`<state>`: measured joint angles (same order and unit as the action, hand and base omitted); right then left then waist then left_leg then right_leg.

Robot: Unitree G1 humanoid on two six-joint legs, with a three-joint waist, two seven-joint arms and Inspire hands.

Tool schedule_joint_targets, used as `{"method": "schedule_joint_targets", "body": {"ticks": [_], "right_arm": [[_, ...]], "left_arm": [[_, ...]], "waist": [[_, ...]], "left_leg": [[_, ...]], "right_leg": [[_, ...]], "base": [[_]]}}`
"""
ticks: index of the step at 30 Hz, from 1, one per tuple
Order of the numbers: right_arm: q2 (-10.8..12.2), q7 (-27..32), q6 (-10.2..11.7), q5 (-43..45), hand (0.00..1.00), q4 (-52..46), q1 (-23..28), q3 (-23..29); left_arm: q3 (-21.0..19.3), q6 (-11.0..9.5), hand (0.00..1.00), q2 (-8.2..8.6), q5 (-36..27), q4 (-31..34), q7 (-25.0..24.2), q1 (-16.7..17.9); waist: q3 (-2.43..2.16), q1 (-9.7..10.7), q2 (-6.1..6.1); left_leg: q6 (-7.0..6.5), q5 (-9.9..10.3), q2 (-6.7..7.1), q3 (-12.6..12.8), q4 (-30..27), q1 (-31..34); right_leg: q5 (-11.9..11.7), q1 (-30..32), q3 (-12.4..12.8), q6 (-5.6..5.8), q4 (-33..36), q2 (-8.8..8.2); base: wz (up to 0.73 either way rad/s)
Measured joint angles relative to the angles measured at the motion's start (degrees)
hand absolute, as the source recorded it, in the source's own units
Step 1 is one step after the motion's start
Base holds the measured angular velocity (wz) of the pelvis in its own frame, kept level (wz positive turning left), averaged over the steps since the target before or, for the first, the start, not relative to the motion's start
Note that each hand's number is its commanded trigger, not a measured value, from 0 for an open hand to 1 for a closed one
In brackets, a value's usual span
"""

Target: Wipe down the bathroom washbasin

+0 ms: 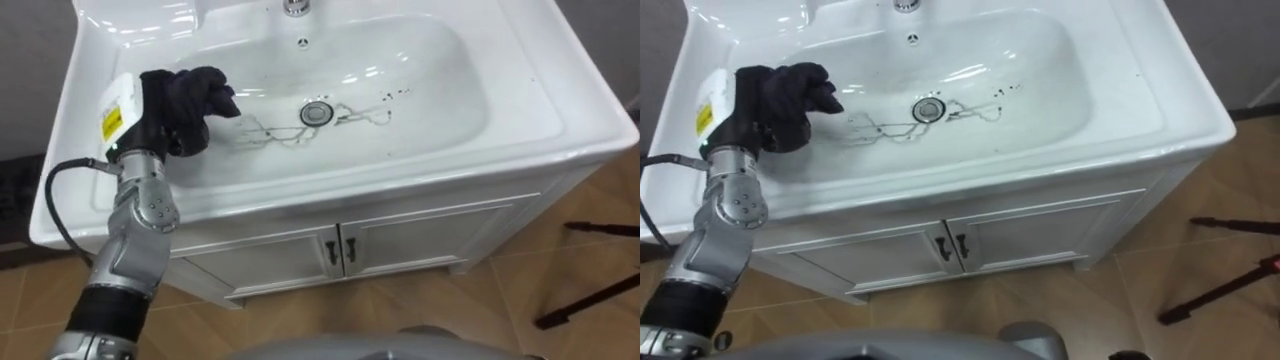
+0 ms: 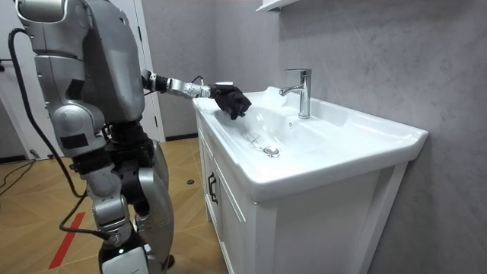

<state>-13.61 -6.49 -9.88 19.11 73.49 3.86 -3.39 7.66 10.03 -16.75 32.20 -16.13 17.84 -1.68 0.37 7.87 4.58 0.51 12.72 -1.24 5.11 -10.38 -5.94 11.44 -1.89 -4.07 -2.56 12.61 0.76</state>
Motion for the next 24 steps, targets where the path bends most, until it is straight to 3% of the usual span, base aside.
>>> {"method": "schedule_joint_targets", "body": {"ticks": [7,12,17,22,24], "right_arm": [[-0.3,0.1,-0.2,-0.1,0.0,0.1,-0.7,0.0],[-0.3,1.3,0.2,-0.1,0.0,0.3,-3.2,-0.4],[-0.4,3.0,0.5,-1.1,0.0,0.8,-3.7,-0.4],[-0.5,5.1,1.3,-5.4,0.0,0.7,-3.8,-1.0],[-0.9,5.8,1.8,-7.6,0.0,0.5,-4.2,-1.1]], "left_arm": [[0.4,0.0,1.0,0.0,2.6,-5.0,-0.9,-2.0],[0.4,0.0,1.0,-0.03,4.6,-13.2,-1.0,-8.5],[0.7,-0.5,1.0,-0.09,6.1,-16.9,-0.9,-11.0],[1.9,-0.9,1.0,-1.1,6.1,-20.5,-0.6,-12.8],[2.3,-1.3,1.0,-1.92,6.2,-22.8,-0.5,-14.2]], "waist": [[0.13,0.6,1.23],[0.26,0.3,1.43],[0.33,0.6,1.28],[0.08,1.2,1.68],[0.17,1.2,2.02]], "left_leg": [[0.0,0.0,-0.01,1.1,-0.9,3.1],[-0.28,-0.2,0.06,2.7,-0.9,4.2],[-0.33,-0.2,0.0,3.5,-0.9,4.6],[-0.33,-0.2,-0.07,4.4,-0.9,5.0],[-0.33,-0.2,-0.07,4.5,-0.9,5.4]], "right_leg": [[0.0,2.9,-0.5,-0.01,1.0,-0.32],[0.0,5.2,0.8,-0.01,2.2,-0.33],[-0.1,5.8,1.0,0.08,2.2,-0.35],[-0.1,6.5,1.8,0.07,2.3,-0.19],[-0.1,7.1,2.4,0.07,3.2,-0.08]], "base": [[0.03],[-0.15],[-0.04],[-0.08],[-0.14]]}}
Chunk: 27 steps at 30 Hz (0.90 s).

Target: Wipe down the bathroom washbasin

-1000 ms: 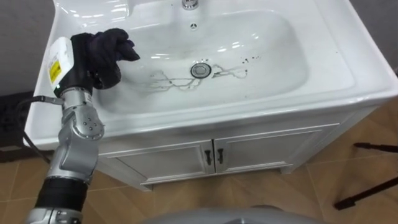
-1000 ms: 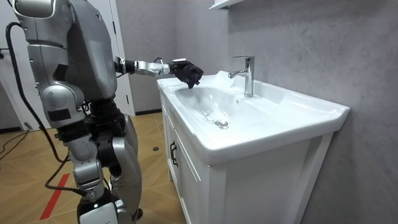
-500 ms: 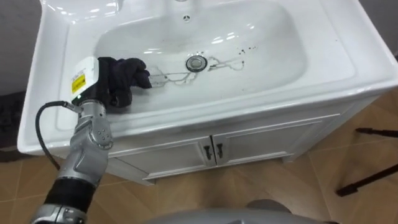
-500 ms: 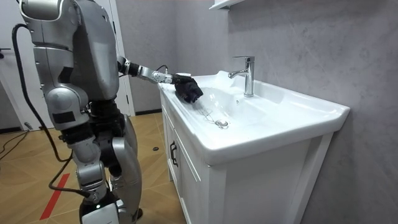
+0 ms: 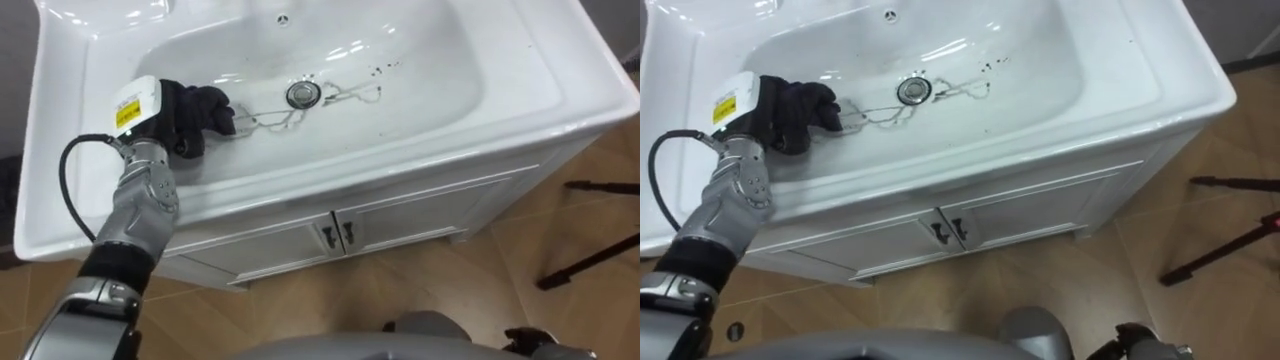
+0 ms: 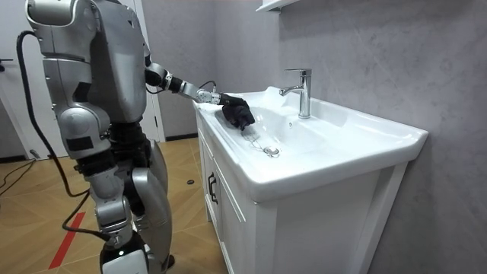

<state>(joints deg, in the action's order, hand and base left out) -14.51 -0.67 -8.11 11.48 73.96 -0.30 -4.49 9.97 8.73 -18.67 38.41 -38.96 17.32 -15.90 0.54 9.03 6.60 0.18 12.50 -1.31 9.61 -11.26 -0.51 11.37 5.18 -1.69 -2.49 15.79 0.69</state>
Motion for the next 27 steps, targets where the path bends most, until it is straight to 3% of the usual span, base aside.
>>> {"method": "schedule_joint_targets", "body": {"ticks": [7,11,17,21,27], "right_arm": [[-0.5,2.6,0.5,-0.7,0.0,0.5,-1.6,0.1],[-0.6,3.2,1.3,-1.7,0.0,1.6,-3.2,0.0],[-0.7,3.8,3.4,-2.2,0.0,2.9,-5.8,0.0],[-0.8,5.0,3.4,-2.5,0.0,4.1,-7.2,-1.0],[-0.8,6.0,3.4,-2.8,0.0,4.1,-8.5,-1.0]], "left_arm": [[0.5,0.0,1.0,-0.66,2.4,-4.2,1.2,-3.0],[2.1,-0.5,1.0,-0.94,3.1,-8.4,1.3,-7.1],[3.5,-1.8,1.0,-0.93,2.7,-15.2,2.5,-11.2],[6.0,-2.0,1.0,-0.93,2.7,-19.2,3.7,-14.1],[6.3,-2.0,1.0,-0.93,2.3,-21.9,5.7,-16.2]], "waist": [[0.06,0.5,0.52],[0.14,0.6,0.48],[0.59,2.0,0.33],[1.13,2.3,0.32],[1.65,3.4,1.0]], "left_leg": [[0.0,0.0,-0.1,1.0,-0.2,2.0],[-0.01,0.0,-0.14,1.0,-0.6,3.8],[-0.41,-0.3,0.07,1.2,-0.6,5.0],[-0.47,-0.3,0.14,1.6,-1.5,6.1],[-0.57,-0.4,0.18,2.8,-2.1,8.5]], "right_leg": [[-0.1,2.6,0.8,-0.05,1.0,0.19],[-0.2,4.6,0.6,-0.15,1.8,0.09],[-0.2,6.5,-0.7,-0.18,3.0,-0.49],[-0.3,8.0,-0.3,-0.13,3.1,-0.61],[-0.2,11.1,0.0,-0.18,5.3,-0.84]], "base": [[-0.06],[0.0],[-0.04],[-0.05],[-0.08]]}}
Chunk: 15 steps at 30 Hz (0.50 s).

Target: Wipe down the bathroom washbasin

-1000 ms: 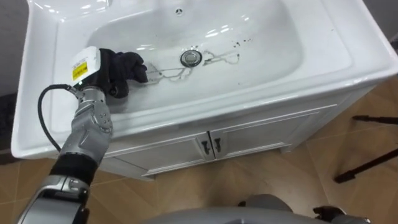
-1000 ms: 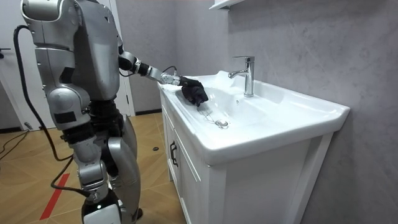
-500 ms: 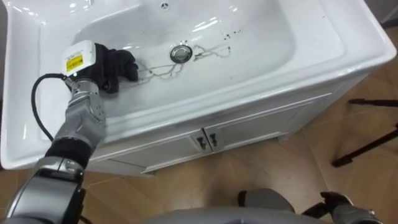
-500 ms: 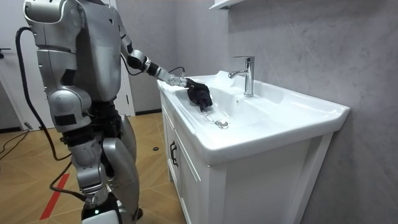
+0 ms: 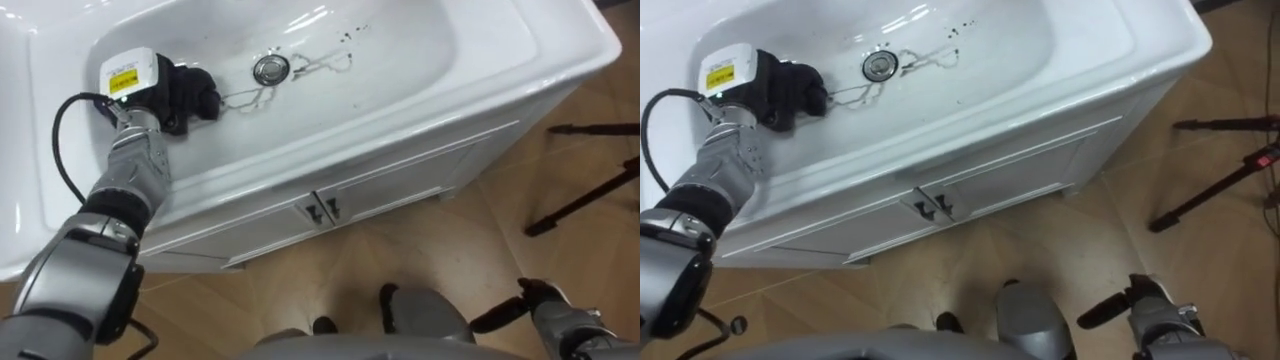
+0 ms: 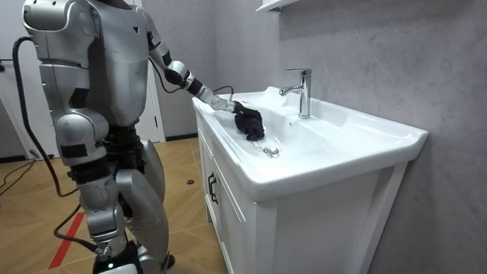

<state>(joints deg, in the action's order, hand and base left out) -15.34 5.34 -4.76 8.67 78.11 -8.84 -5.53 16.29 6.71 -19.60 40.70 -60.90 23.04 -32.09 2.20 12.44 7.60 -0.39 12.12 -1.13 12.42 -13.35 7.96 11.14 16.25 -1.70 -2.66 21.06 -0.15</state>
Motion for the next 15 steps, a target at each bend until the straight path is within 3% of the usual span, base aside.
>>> {"method": "schedule_joint_targets", "body": {"ticks": [5,15], "right_arm": [[-0.4,0.4,0.1,-1.7,0.0,0.1,-0.1,-0.1],[-0.8,0.4,0.4,-6.0,0.0,-0.1,0.0,-2.3]], "left_arm": [[2.9,0.2,1.0,0.11,-0.6,-1.1,-0.1,-1.1],[4.4,0.2,1.0,0.29,-4.2,-1.4,-1.2,-1.4]], "waist": [[0.15,0.2,0.16],[0.29,1.9,-0.01]], "left_leg": [[0.0,0.0,0.09,0.1,-0.2,0.6],[-0.45,-0.5,0.77,1.1,-0.2,0.5]], "right_leg": [[0.1,1.0,0.1,-0.18,0.7,-0.08],[0.7,1.5,0.2,0.12,2.0,-0.97]], "base": [[-0.01],[0.01]]}}
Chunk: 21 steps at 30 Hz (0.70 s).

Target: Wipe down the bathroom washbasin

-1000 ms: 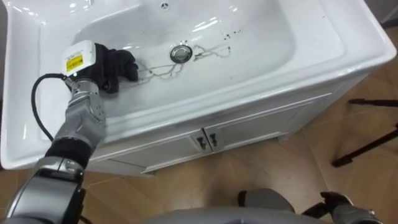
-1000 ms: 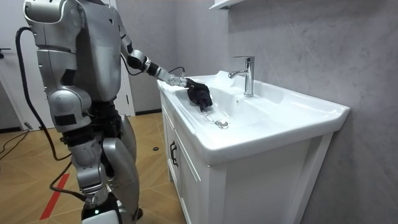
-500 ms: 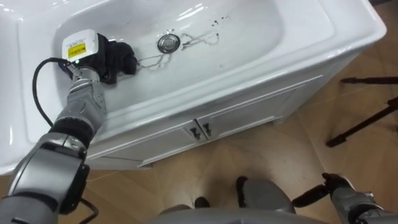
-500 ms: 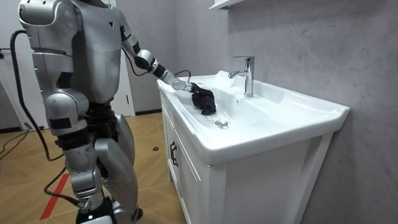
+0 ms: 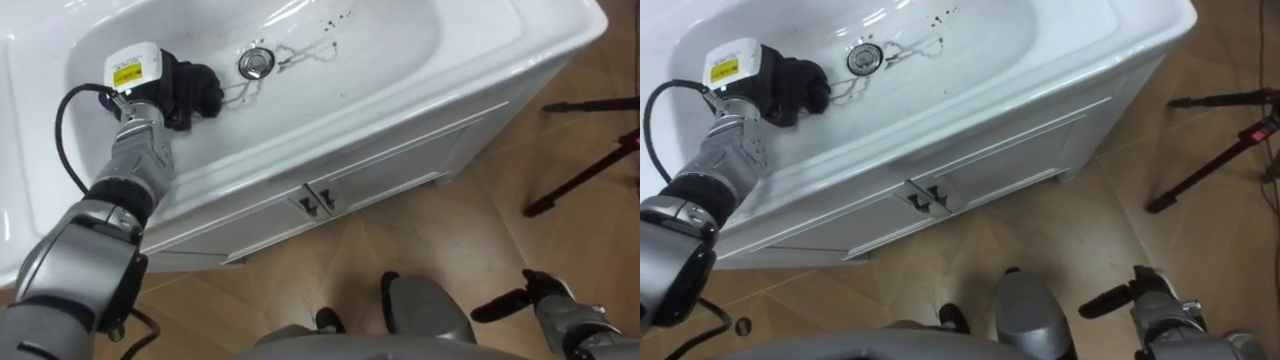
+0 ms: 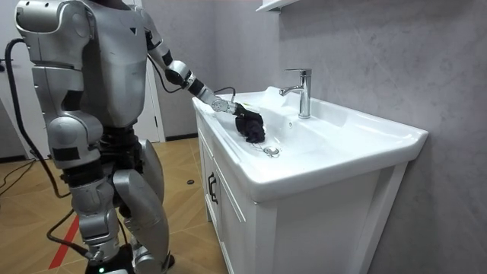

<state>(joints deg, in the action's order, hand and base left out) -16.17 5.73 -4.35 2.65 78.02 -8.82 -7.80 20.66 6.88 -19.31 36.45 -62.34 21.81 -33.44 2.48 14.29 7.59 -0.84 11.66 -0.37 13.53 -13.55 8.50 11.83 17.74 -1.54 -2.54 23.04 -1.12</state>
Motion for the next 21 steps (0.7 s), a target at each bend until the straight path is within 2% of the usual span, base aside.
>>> {"method": "schedule_joint_targets", "body": {"ticks": [7,12,17,21], "right_arm": [[-0.1,-0.1,0.0,0.1,0.0,-0.4,-0.2,-0.2],[-0.1,0.2,-0.6,0.4,0.0,-0.2,-0.2,-2.3],[-0.1,0.1,-0.7,0.4,0.0,-0.2,-0.8,-2.3],[-0.1,-1.0,-0.8,0.1,0.0,-0.2,-0.9,-2.8]], "left_arm": [[1.0,0.2,1.0,0.46,-2.2,0.1,-1.1,-0.6],[1.1,0.1,1.0,3.64,-10.0,-0.2,-1.1,-2.5],[0.8,0.0,1.0,4.45,-15.4,-0.4,-1.6,-3.0],[0.1,-0.2,1.0,5.43,-22.3,-0.6,-2.9,-3.6]], "waist": [[-0.01,1.0,0.06],[0.07,1.6,0.04],[0.39,1.7,-0.33],[0.49,2.2,-0.47]], "left_leg": [[-0.18,-0.1,0.15,1.5,-0.1,0.5],[-0.28,-0.2,0.22,2.1,-0.5,1.0],[-0.28,-0.2,0.2,4.0,-1.0,1.1],[-0.29,-0.2,0.29,4.6,-1.2,1.1]], "right_leg": [[0.1,1.5,1.4,0.13,1.2,-0.06],[0.2,2.4,1.6,0.24,2.1,-0.34],[0.2,3.4,2.8,0.3,2.9,-0.23],[0.3,3.6,2.6,0.35,3.3,-0.38]], "base": [[-0.07],[-0.03],[-0.11],[0.01]]}}
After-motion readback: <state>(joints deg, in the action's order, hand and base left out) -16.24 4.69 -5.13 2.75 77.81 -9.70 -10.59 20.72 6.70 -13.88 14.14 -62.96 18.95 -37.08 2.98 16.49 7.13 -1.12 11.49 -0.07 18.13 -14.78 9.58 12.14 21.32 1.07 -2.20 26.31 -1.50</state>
